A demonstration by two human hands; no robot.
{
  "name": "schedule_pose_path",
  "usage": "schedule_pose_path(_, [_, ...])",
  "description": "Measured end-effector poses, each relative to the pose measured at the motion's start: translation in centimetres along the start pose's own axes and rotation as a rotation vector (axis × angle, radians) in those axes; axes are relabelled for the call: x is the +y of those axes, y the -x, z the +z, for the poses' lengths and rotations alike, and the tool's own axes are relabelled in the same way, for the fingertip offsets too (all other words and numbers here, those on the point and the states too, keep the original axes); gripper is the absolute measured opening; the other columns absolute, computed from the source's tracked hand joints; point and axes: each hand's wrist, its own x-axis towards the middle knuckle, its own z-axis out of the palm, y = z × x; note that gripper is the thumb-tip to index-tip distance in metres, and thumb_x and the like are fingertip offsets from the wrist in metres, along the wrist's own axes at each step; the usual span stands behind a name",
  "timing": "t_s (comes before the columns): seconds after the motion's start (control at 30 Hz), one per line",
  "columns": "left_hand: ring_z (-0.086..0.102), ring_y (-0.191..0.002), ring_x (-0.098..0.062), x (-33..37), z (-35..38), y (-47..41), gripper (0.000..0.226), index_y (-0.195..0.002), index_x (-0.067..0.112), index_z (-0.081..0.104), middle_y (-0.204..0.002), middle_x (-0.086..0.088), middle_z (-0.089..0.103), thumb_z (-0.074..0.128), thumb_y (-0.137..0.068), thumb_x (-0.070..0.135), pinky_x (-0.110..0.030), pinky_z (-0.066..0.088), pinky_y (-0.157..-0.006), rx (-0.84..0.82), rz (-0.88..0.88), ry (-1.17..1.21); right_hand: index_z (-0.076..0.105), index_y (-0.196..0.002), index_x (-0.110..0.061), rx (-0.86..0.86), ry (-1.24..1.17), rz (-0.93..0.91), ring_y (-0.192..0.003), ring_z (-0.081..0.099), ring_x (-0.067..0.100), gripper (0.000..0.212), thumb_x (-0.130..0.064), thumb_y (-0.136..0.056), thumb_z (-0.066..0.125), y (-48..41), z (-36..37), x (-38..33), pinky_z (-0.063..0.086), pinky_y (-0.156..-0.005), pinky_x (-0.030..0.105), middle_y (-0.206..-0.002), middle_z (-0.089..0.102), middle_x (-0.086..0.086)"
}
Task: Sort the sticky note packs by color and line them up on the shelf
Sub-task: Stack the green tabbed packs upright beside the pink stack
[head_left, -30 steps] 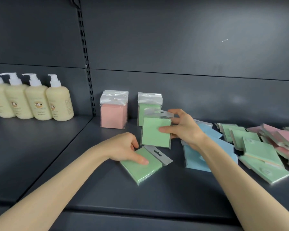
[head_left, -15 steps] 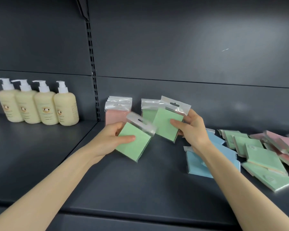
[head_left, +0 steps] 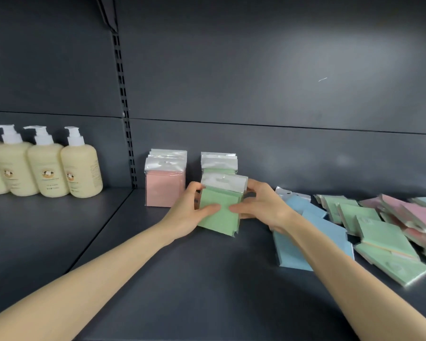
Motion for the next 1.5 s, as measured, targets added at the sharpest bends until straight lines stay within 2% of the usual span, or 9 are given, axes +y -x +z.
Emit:
schedule_pose_path(0.07, [0.060,-0.088,-0.008,-0.1,-0.2,-0.6,0.037,-0.122,0.016,0.045,-0.101,0.009,0.057,0.062,-0.090,0.016,-0.014,0.050,-0.073,0.010,0.061,-0.050,0.061,-0.097,-0.023,0.127,0.137,-0.034,-0.079,0.064,0.019,0.037,0.008,-0.077,0.068,-1.1,-0.3,-0.1,0.057,-0.078,0.033,-0.097,0.066,0.009])
schedule_pose_path(0.13, [0.058,-0.087,-0.003,-0.2,-0.4,-1.3,0.036,-0.123,0.015,0.044,-0.100,0.013,0.054,0.058,-0.091,0.007,-0.010,0.048,-0.070,0.031,0.101,-0.113,0.057,-0.088,-0.027,0.209,0.264,-0.065,-0.072,0.062,0.015,0.036,0.004,-0.075,0.070,-2.2,-0.6,-0.1,0.053,-0.074,0.020,-0.089,0.066,0.001])
schedule_pose_path(0.27, [0.052,-0.114,-0.017,-1.1,-0.2,-2.2,0.053,-0.136,0.016,0.036,-0.124,-0.001,0.048,0.060,-0.089,0.006,-0.021,0.045,-0.092,0.013,0.122,-0.325,0.053,-0.101,-0.020,0.241,0.468,-0.046,-0.084,0.059,0.016,0.033,-0.005,-0.077,0.069,-3.6,-0.8,0.7,0.042,-0.061,0.003,-0.097,0.059,0.000])
schedule_pose_path(0.43, [0.043,-0.125,-0.023,-1.8,0.2,-2.8,0.066,-0.145,0.013,0.022,-0.138,-0.009,0.040,0.060,-0.092,0.019,-0.023,0.031,-0.096,-0.011,0.076,-0.470,0.044,-0.119,-0.010,0.192,0.597,0.056,-0.097,0.058,0.027,0.059,-0.007,-0.070,0.077,-5.0,-0.5,1.7,0.051,-0.087,0.036,-0.114,0.049,0.009])
schedule_pose_path(0.7, [0.046,-0.123,-0.030,-2.7,0.4,-4.5,0.057,-0.142,0.010,0.024,-0.140,-0.013,0.041,0.054,-0.094,0.013,-0.031,0.036,-0.094,0.003,0.072,-0.496,0.037,-0.117,-0.007,0.206,0.698,0.016,-0.092,0.056,0.030,0.058,-0.004,-0.072,0.074,-6.7,0.1,1.6,0.050,-0.083,0.038,-0.115,0.040,0.009])
schedule_pose_path(0.83, [0.048,-0.122,-0.030,-3.3,0.5,-5.1,0.062,-0.144,0.012,0.018,-0.139,-0.011,0.044,0.054,-0.093,0.012,-0.035,0.039,-0.098,-0.021,0.065,-0.469,0.036,-0.122,-0.006,0.108,0.688,0.098,-0.102,0.057,0.028,0.062,-0.012,-0.073,0.075,-7.2,-0.6,1.8,0.050,-0.085,0.037,-0.118,0.054,0.009])
schedule_pose_path(1.0, [0.040,-0.132,-0.021,-3.4,0.3,-5.4,0.074,-0.151,0.016,0.001,-0.148,-0.002,0.037,0.050,-0.095,0.011,-0.017,0.027,-0.099,-0.093,0.042,-0.407,0.037,-0.124,-0.009,-0.002,0.729,0.158,-0.107,0.059,0.028,0.065,-0.011,-0.071,0.075,-7.7,-1.4,2.2,0.049,-0.093,0.041,-0.117,0.062,0.010])
schedule_pose_path(1.13, [0.040,-0.130,-0.019,-3.4,0.4,-5.6,0.070,-0.149,0.018,0.006,-0.145,-0.003,0.039,0.049,-0.095,0.006,-0.011,0.024,-0.092,-0.078,0.067,-0.375,0.034,-0.125,-0.010,-0.037,0.702,0.152,-0.109,0.060,0.029,0.064,-0.012,-0.073,0.072,-8.0,-1.5,2.5,0.048,-0.094,0.045,-0.117,0.062,0.012])
schedule_pose_path(1.5, [0.047,-0.122,-0.025,-3.9,0.7,-6.5,0.061,-0.145,0.014,0.016,-0.136,-0.009,0.047,0.048,-0.094,0.003,-0.022,0.032,-0.091,-0.002,0.044,-0.384,0.029,-0.131,-0.009,-0.046,0.694,0.135,-0.111,0.057,0.026,0.057,-0.011,-0.085,0.062,-8.6,-1.2,3.0,0.046,-0.096,0.036,-0.122,0.059,0.010])
